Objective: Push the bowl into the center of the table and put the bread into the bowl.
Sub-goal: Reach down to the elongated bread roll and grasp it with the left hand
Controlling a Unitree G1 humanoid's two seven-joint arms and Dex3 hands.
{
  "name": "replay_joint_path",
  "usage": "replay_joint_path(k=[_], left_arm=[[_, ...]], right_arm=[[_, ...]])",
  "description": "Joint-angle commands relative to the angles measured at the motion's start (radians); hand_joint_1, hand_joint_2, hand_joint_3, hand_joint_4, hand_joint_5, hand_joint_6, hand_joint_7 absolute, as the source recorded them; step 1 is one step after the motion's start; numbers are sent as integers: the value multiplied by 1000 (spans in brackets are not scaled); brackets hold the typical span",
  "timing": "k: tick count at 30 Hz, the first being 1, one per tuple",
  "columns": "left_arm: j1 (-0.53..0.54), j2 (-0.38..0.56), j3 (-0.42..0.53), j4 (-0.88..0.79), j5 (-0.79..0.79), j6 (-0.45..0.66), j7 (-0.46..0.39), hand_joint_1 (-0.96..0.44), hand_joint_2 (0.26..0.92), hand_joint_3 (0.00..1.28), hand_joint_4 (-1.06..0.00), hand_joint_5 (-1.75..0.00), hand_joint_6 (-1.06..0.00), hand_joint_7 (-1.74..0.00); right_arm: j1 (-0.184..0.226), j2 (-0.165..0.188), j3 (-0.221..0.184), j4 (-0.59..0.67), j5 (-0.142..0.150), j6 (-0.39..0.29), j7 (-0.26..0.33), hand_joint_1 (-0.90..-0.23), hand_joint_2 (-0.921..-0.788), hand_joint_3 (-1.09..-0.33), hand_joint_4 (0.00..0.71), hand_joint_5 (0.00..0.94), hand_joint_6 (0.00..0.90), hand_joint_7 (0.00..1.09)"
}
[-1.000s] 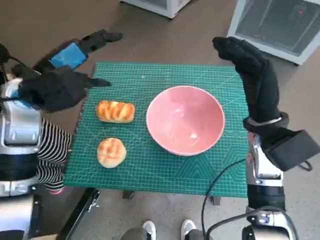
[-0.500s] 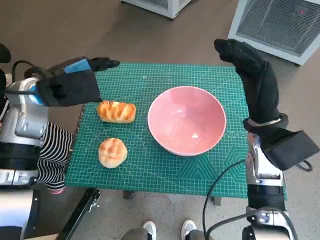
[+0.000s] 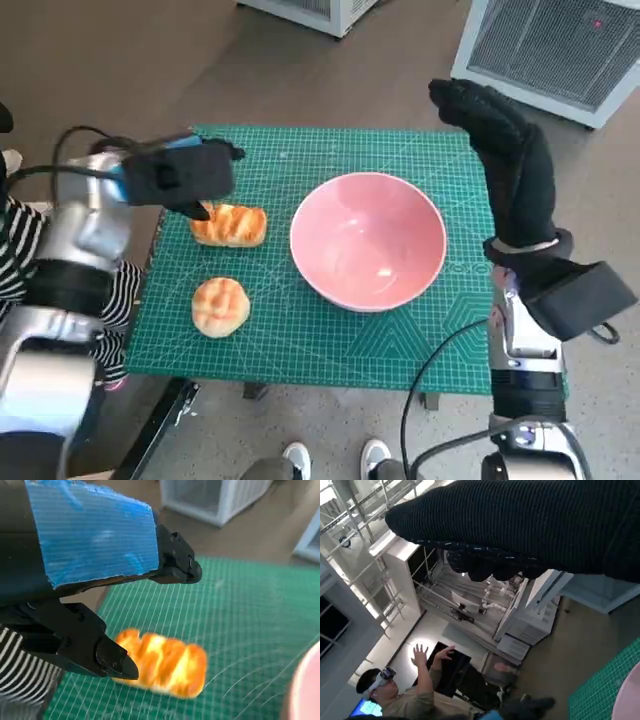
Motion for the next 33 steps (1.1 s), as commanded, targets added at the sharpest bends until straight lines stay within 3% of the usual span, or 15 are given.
replay_joint_path(k=[1,24,29,33], left_arm=[[-43,-33,-30,96,29,-27,39,-34,764,11,-186,-1,-371,-5],[-45,-136,-125,339,105,1,132,-85,765,8,-210,-9,-372,-12],[-34,-140,-127,345,110,-7,162,-88,776,12,-271,-31,-439,-40],[-24,-132,-124,343,110,-41,209,-85,816,21,-480,-64,-589,-86]], right_arm=[[23,3,-4,7,10,12,-8,-756,-921,-724,181,6,-1,607],[49,-1,-4,-26,26,19,-2,-748,-921,-719,187,6,-1,592],[51,0,-5,-27,28,19,-1,-743,-921,-726,187,6,-1,591],[53,0,-5,-27,31,21,1,-742,-921,-729,188,5,-1,591]])
